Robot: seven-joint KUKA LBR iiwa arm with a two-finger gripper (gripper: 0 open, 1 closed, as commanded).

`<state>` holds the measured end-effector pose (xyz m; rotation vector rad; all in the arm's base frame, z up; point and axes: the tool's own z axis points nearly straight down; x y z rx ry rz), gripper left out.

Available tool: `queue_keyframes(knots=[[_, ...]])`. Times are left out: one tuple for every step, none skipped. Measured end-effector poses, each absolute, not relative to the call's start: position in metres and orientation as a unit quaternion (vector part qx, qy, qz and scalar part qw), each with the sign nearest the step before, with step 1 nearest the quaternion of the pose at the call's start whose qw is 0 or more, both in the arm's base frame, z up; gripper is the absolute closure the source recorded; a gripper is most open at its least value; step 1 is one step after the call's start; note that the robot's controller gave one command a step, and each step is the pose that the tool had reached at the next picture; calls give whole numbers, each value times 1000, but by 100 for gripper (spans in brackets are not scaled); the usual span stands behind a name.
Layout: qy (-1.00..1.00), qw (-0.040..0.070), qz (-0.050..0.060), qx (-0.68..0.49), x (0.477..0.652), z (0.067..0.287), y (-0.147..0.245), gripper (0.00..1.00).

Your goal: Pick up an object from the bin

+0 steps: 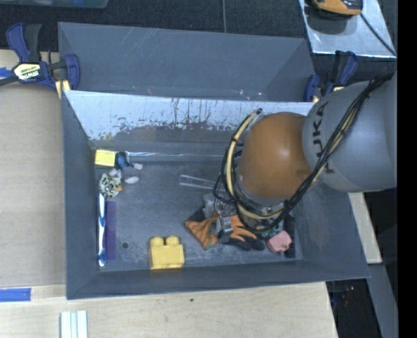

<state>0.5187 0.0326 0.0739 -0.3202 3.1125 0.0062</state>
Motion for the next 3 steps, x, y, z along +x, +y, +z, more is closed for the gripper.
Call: queue_keyframes(knots=[[995,1,2,-97,509,127,40,100],[994,7,2,-108,521,162,34,100],[995,4,3,-95,519,219,37,100]])
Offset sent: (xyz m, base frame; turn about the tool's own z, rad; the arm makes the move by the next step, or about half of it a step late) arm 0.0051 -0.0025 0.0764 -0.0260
